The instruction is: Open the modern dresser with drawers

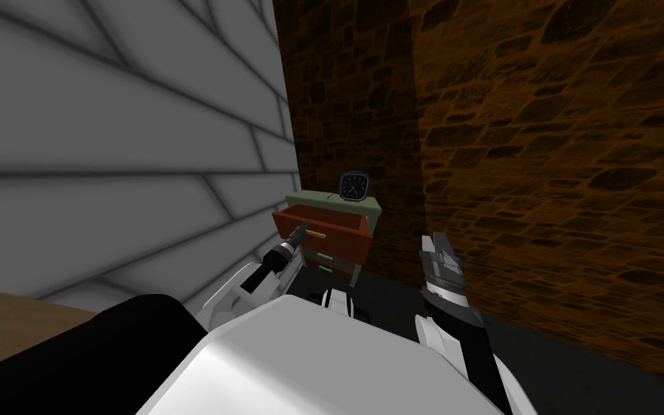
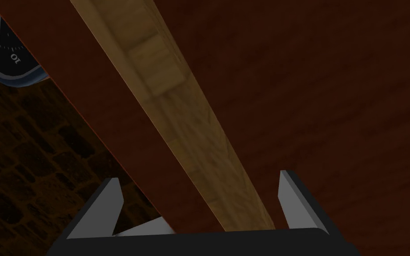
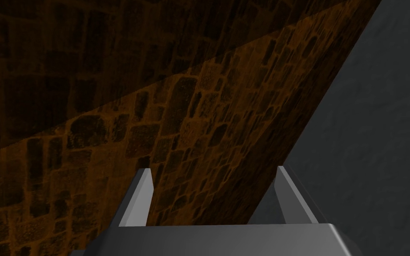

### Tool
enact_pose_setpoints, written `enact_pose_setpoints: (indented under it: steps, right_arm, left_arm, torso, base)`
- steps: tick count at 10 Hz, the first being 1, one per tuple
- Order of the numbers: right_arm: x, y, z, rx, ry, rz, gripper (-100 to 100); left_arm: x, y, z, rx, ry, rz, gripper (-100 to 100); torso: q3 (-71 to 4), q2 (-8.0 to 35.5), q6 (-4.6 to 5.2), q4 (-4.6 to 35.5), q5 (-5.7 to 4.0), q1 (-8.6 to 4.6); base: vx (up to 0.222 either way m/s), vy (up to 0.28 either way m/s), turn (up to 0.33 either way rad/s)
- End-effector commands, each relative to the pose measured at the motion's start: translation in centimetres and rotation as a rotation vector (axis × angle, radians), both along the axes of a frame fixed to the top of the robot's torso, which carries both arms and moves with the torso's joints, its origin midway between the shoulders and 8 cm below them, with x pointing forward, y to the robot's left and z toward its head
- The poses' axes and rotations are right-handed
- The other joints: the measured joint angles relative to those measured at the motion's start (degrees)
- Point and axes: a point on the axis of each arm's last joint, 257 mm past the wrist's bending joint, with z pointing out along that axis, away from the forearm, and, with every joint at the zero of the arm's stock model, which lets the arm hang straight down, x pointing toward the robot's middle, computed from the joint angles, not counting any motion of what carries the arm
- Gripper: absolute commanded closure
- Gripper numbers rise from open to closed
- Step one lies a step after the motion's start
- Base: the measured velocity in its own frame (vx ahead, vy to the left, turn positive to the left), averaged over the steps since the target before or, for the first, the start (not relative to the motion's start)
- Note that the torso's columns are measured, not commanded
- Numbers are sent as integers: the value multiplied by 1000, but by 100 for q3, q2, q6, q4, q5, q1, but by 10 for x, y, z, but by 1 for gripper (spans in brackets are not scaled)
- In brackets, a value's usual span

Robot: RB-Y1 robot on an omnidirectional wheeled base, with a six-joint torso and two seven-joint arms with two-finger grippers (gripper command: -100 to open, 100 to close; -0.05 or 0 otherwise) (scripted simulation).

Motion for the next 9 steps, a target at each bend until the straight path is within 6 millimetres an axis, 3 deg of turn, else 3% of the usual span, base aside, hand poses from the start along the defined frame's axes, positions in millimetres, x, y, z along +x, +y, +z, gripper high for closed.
enact_pose_setpoints:
  steps: [1, 6, 7, 8, 9]
  right_arm:
    - [0, 0, 0, 0, 0, 0, 0]
    - [0, 0, 0, 0, 0, 0, 0]
    - [0, 0, 0, 0, 0, 0, 0]
    - [0, 0, 0, 0, 0, 0, 0]
    - [0, 0, 0, 0, 0, 0, 0]
  left_arm:
    - [6, 5, 14, 2, -2, 9, -100]
    - [14, 11, 42, 4, -1, 17, -100]
    - [12, 10, 28, -2, 26, 19, -100]
    - [12, 12, 25, -3, 36, 23, 0]
    - [12, 12, 22, -4, 43, 25, 0]
  torso:
    - [15, 25, 0, 7, 0, -1]
    - [62, 109, -14, 56, -24, -20]
    - [64, 118, -13, 72, -35, -27]
    - [64, 110, -10, 55, -25, -28]
    - [56, 94, -5, 43, -18, -25]
  base:
    - [1, -3, -29]
    - [-25, -10, -27]
    - [-7, -4, -9]
    - [0, 0, 0]
    - [0, 0, 0]
